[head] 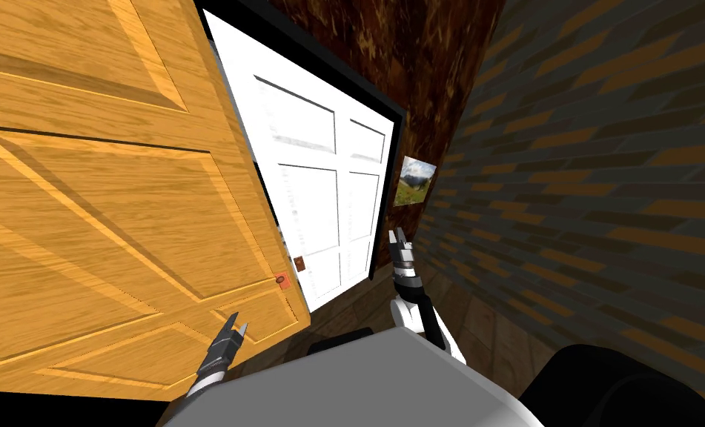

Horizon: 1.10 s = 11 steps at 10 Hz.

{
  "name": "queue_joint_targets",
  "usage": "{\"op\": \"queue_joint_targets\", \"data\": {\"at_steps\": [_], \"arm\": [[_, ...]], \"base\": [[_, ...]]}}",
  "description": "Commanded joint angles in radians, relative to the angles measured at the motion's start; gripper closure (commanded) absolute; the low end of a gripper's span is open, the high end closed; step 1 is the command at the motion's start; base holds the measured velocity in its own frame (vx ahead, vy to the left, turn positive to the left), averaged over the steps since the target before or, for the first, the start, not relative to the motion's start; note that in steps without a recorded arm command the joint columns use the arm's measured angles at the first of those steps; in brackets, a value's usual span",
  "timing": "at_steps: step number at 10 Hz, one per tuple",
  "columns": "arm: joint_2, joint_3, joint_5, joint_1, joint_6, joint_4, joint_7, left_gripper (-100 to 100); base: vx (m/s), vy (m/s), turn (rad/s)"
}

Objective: Pull the door open

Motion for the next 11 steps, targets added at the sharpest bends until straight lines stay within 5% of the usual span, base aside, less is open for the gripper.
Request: {"op": "queue_joint_targets", "data": {"at_steps": [1,4,5,6,11], "arm": [[-0.004,-0.005,-0.003,-0.024,0.000,0.004,-0.003,-100],[-0.017,-0.024,-0.011,-0.062,-0.001,-0.011,-0.004,-100],[-0.013,-0.020,-0.009,-0.052,-0.006,-0.003,-0.003,-100],[-0.013,-0.020,-0.009,-0.052,-0.006,-0.003,-0.003,100],[-0.013,-0.020,-0.009,-0.052,-0.006,-0.003,-0.003,100]], "base": [[0.201,-0.013,-0.088],[0.231,-0.067,-0.110],[0.100,-0.008,-0.005],[-0.018,-0.007,0.018],[-0.017,0.002,-0.007]]}}
